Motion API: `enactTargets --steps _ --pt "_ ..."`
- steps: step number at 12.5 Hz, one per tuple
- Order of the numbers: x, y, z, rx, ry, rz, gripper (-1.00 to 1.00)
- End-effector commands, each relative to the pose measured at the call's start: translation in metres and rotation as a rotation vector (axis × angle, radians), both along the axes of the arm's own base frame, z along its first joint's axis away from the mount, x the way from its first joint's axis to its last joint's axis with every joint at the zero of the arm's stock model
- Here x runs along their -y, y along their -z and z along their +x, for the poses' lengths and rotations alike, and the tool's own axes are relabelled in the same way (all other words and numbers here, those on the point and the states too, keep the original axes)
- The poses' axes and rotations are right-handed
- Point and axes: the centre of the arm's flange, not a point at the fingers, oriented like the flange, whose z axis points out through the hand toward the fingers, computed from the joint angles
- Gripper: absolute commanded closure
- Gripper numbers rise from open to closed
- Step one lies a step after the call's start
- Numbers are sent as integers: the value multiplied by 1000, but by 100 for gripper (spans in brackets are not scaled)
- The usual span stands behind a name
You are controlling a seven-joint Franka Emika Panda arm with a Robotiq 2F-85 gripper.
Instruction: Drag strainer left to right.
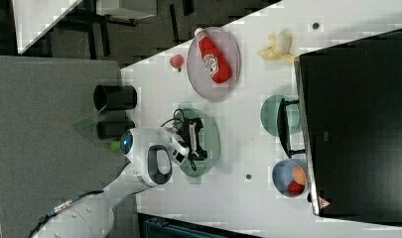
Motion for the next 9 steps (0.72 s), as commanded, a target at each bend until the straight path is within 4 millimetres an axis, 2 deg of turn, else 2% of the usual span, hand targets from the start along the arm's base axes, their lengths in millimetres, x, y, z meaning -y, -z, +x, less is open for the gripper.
enactTargets --steps 1,6,9 --pt "48 -6 8 5 -65 -8 -100" --pt "106 -8 10 11 -83 -32 -100" --pt "134 -9 10 17 -82 -48 -100"
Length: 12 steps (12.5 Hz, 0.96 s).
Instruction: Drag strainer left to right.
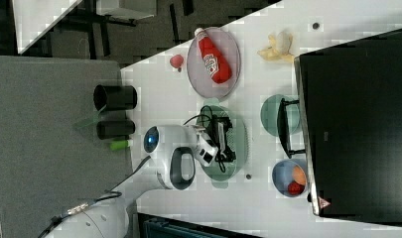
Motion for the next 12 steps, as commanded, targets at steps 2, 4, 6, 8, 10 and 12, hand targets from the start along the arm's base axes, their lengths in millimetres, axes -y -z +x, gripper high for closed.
enactTargets --steps 2,4,6,8,10,12 --pt "38 -19 13 41 -82 -14 -100" --pt "57 -20 11 38 -109 -24 -100" --pt "73 -21 10 38 -130 -32 -100" --pt "71 -27 14 51 -135 -32 -100" --pt "54 -43 20 72 -164 -19 -100" --pt "29 -72 22 52 -204 5 -100"
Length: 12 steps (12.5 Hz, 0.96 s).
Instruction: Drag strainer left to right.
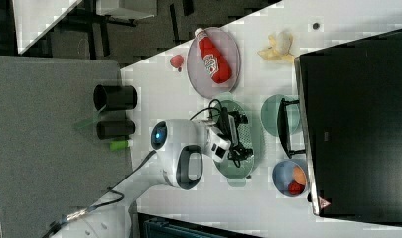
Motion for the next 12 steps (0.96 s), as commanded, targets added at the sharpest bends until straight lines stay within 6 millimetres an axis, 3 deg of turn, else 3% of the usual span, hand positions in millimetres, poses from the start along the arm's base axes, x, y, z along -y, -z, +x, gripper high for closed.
enactTargets --steps 1,6,9,12 --pt "-40 -79 20 80 -144 39 -100" --pt "-86 -214 10 191 -539 42 -100" --pt "-84 -286 -16 219 -657 26 -100" --pt "-82 -360 -57 185 -659 29 -100"
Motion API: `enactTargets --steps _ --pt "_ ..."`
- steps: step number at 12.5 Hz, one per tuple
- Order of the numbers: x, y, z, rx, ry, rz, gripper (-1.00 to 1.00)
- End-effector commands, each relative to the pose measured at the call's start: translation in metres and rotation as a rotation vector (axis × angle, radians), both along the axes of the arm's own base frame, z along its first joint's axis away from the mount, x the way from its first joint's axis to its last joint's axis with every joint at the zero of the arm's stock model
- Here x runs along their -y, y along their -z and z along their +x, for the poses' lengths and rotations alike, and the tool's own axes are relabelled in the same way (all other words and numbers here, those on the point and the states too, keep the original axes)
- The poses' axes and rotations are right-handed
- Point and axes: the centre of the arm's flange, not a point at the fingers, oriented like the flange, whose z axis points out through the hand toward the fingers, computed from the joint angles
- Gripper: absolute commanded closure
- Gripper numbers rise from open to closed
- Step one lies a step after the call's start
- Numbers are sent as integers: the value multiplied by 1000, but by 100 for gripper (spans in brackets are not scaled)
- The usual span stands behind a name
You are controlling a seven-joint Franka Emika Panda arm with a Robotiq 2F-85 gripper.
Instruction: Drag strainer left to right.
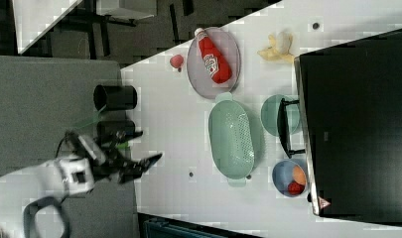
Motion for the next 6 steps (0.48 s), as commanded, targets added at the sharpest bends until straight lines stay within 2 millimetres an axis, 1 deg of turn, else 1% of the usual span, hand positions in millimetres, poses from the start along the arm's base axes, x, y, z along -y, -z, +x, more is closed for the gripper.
enactTargets --steps 1,2,3,4,5,6 --pt "24 -40 -24 -71 -31 2 -100" --pt "29 -58 -36 -94 -20 3 -100" --pt "35 -72 -42 -105 -11 9 -100" --pt "42 -83 -43 -102 -11 17 -100" --pt "48 -90 -40 -90 -33 19 -100" --pt "52 -91 -39 -93 -76 18 -100"
